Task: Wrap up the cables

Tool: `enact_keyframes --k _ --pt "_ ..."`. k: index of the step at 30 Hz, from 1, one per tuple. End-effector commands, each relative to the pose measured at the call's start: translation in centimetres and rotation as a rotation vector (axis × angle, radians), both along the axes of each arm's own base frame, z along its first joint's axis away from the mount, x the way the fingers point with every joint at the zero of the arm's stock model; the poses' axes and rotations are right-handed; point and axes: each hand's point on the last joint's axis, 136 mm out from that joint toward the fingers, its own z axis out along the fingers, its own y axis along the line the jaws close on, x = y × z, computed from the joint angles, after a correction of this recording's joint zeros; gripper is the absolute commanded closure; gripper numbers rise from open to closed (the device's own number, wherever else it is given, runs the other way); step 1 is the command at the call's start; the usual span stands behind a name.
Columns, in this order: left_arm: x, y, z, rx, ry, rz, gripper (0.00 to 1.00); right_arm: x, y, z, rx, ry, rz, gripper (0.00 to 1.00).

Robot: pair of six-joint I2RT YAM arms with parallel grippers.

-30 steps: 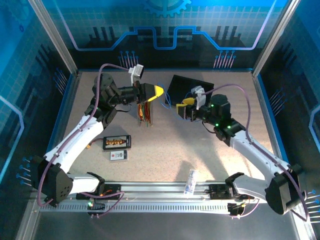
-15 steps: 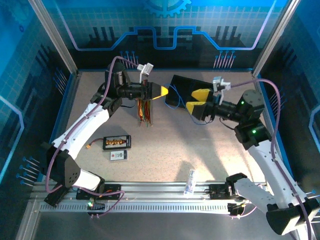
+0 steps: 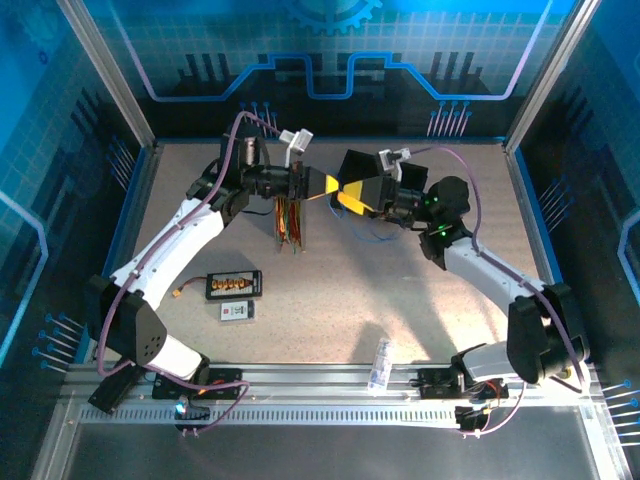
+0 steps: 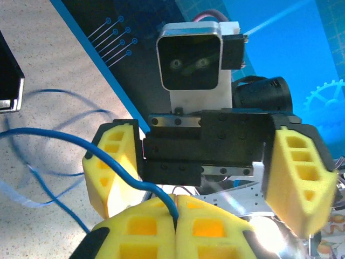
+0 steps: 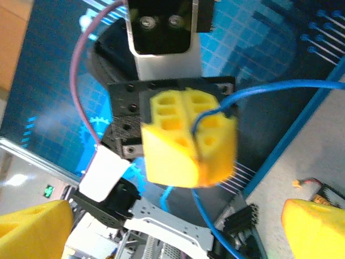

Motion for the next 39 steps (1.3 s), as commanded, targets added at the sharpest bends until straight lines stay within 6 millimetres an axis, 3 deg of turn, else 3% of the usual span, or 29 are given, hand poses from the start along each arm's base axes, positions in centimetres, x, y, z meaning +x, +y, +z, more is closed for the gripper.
enact_keyframes --k 1,4,8,12,17,22,30,39 --pt "-0.6 -0.1 1.3 0.009 -0.063 -0.019 1.00 -0.6 -2.6 0.3 -0.158 -0.159 -0.144 0.00" --pt "-1.6 -0.1 1.2 0.024 -0.071 -0.058 1.00 -0.8 -4.9 0.5 -0.313 -0.309 -0.274 0.01" --pt "-3.1 -0.7 1.0 0.060 -0.111 -0.122 1.00 0.1 -7.0 1.8 -0.337 -0.400 -0.298 0.26" --pt "-5.1 -1.7 1.4 0.067 -0.158 -0.201 1.00 1.3 -7.1 0.3 -0.477 -0.513 -0.279 0.43" --pt "-7.3 -2.9 1.9 0.059 -0.198 -0.289 1.00 2.4 -6.3 -0.6 -0.522 -0.625 -0.249 0.45" --pt "-8.6 -3.5 1.7 0.068 -0.204 -0.346 1.00 1.8 -5.3 0.0 -0.476 -0.759 -0.220 0.46" --pt "-9.1 -3.6 1.7 0.070 -0.200 -0.370 1.00 -0.5 -4.2 0.1 -0.430 -0.939 -0.137 0.50" --pt "-9.4 -3.9 1.5 0.077 -0.198 -0.381 1.00 -1.4 -2.2 -0.3 -0.495 -1.094 -0.126 0.45"
